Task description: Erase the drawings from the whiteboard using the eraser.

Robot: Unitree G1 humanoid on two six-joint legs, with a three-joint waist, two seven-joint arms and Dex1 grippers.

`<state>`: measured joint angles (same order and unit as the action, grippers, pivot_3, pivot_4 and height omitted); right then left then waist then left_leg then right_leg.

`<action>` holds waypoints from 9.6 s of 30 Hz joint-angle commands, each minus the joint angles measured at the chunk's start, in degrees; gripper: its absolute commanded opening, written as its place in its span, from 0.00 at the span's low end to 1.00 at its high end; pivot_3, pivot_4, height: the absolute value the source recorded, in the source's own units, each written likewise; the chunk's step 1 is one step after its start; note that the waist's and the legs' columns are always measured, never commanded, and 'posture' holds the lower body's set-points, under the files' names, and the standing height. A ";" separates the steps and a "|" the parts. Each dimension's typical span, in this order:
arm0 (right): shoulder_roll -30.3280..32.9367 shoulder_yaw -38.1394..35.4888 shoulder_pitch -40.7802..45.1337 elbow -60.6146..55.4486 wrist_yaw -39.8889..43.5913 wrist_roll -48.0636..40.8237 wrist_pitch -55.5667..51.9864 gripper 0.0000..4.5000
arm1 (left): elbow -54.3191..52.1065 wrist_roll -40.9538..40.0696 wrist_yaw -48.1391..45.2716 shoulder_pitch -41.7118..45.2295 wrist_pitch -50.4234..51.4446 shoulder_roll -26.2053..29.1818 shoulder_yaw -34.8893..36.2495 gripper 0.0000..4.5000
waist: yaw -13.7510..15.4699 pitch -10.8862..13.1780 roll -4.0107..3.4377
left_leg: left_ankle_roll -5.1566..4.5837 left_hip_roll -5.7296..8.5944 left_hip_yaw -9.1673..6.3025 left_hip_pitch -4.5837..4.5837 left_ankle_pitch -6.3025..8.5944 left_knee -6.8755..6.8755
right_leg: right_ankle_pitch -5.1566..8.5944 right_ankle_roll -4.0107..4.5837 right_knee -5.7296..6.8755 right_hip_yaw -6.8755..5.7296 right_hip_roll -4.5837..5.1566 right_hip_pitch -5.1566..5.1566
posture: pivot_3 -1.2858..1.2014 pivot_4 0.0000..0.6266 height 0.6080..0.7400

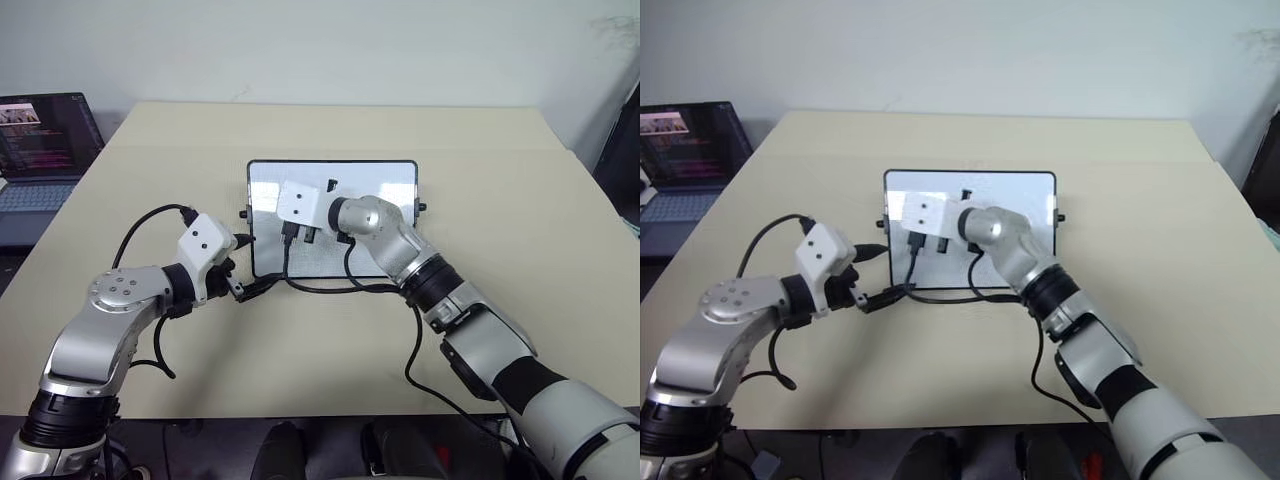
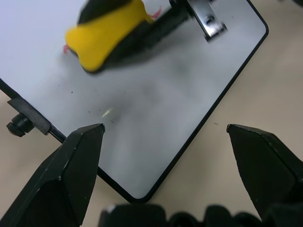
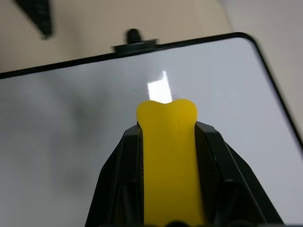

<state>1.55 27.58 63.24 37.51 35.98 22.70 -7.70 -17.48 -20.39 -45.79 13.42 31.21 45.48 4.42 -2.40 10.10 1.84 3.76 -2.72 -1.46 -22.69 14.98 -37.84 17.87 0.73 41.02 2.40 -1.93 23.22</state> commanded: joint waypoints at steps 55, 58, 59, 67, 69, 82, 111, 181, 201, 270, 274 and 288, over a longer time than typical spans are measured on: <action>-0.15 -6.42 2.38 6.93 -1.21 -5.89 -3.03 0.25 | -1.66 0.35 0.11 0.88 -1.69 -1.04 0.19 1.00 | 0.44 0.02 -0.03 | 0.00 0.01 -0.01 0.04 -0.01 -0.02 | -0.01 0.00 0.05 -0.03 0.02 -0.02 | 0.52 0.24 1.00; -0.24 -7.98 2.22 7.77 2.16 -8.81 -5.42 0.25 | -1.54 0.36 0.10 1.11 -1.71 -1.06 0.21 1.00 | 0.47 0.02 -0.03 | 0.00 0.02 -0.01 0.05 -0.01 -0.03 | -0.01 0.00 0.06 -0.02 0.02 -0.03 | 0.52 0.24 1.00; -0.02 -8.08 2.12 7.72 2.96 -9.21 -5.72 0.25 | -1.43 0.41 0.12 1.13 -1.79 -1.09 0.21 1.00 | 0.49 0.02 -0.03 | 0.00 0.02 -0.01 0.05 -0.01 -0.03 | -0.01 0.00 0.06 -0.02 0.02 -0.03 | 0.52 0.24 1.00; -0.36 -10.44 4.88 9.91 -2.82 -10.40 -3.44 0.25 | -1.28 0.75 0.13 1.40 -2.05 -1.64 -0.26 1.00 | 0.52 0.03 -0.04 | 0.00 0.03 -0.02 0.02 -0.01 -0.03 | -0.01 0.00 0.04 -0.04 0.03 -0.03 | 0.52 0.24 1.00; -0.52 -10.23 4.91 10.36 -3.21 -10.30 -3.21 0.25 | -1.07 0.81 0.09 1.75 -2.08 -1.76 -0.33 1.00 | 0.52 0.03 -0.04 | 0.00 0.03 -0.01 0.01 -0.01 -0.02 | -0.01 0.00 0.03 -0.02 0.03 -0.03 | 0.52 0.24 1.00; -0.70 -11.53 3.55 4.30 -0.35 -12.87 -5.57 0.25 | -1.06 0.91 0.00 1.76 -2.29 -2.14 -0.64 1.00 | 0.46 0.04 -0.06 | 0.00 0.01 -0.03 0.01 -0.01 -0.01 | -0.01 0.00 0.04 -0.04 0.01 -0.02 | 0.52 0.24 1.00; 19.01 -16.08 -44.26 -71.16 -4.28 -30.09 -33.72 0.25 | 1.15 -0.46 -1.00 2.58 -6.36 -5.13 0.85 1.00 | -0.49 0.08 -0.05 | 0.02 0.07 0.07 -0.13 0.07 0.26 | 0.24 -0.40 -0.42 0.08 -0.10 0.04 | 0.52 0.24 1.00; 8.10 -4.92 -22.26 -32.30 -10.78 -11.63 -17.04 0.25 | 1.32 0.19 -3.72 1.15 -6.76 -2.84 0.83 1.00 | -0.53 0.08 -0.03 | 0.01 0.03 0.04 -0.18 0.07 0.02 | 0.08 -0.13 -0.18 0.08 0.00 0.06 | 0.52 0.24 1.00; 7.17 -2.58 -23.05 -32.14 -7.91 -9.88 -16.18 0.25 | 1.51 0.12 -3.80 1.09 -6.84 -2.20 1.14 1.00 | -0.70 0.08 -0.03 | 0.01 0.01 0.03 -0.15 0.08 0.01 | 0.08 -0.12 -0.16 0.08 0.00 0.06 | 0.52 0.24 1.00; 12.27 -16.58 -29.87 -35.26 -21.86 -12.61 -15.27 0.24 | 4.94 1.35 -8.68 8.13 -9.00 -6.42 -5.91 1.00 | -0.73 0.04 0.02 | -0.03 0.07 0.12 0.10 -0.05 -0.10 | 0.06 -0.27 0.04 0.20 -0.21 -0.08 | 0.52 0.24 1.00; 14.75 -14.90 -31.40 -36.05 -16.42 -13.72 -19.58 0.24 | 4.56 1.27 -8.37 7.83 -8.80 -6.50 -5.69 1.00 | -0.36 0.02 0.04 | -0.05 0.06 0.12 0.07 -0.08 -0.09 | 0.03 -0.25 0.03 0.16 -0.21 -0.08 | 0.52 0.24 1.00; 14.45 -16.88 -29.35 -36.52 -21.37 -11.95 -17.27 0.24 | 4.79 1.29 -8.48 8.11 -8.60 -6.62 -5.87 1.00 | -0.78 -0.01 0.10 | -0.05 0.06 0.13 0.17 -0.11 -0.10 | 0.00 -0.27 0.06 0.23 -0.33 -0.10 | 0.52 0.24 1.00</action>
<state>15.44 13.08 33.22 -0.04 16.95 9.56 -25.66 -10.83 -18.03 -54.34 21.01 22.80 38.51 -2.83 -3.18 10.09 1.94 3.71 -2.66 -1.33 -22.53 14.87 -37.94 17.87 0.46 41.07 2.63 -2.25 23.12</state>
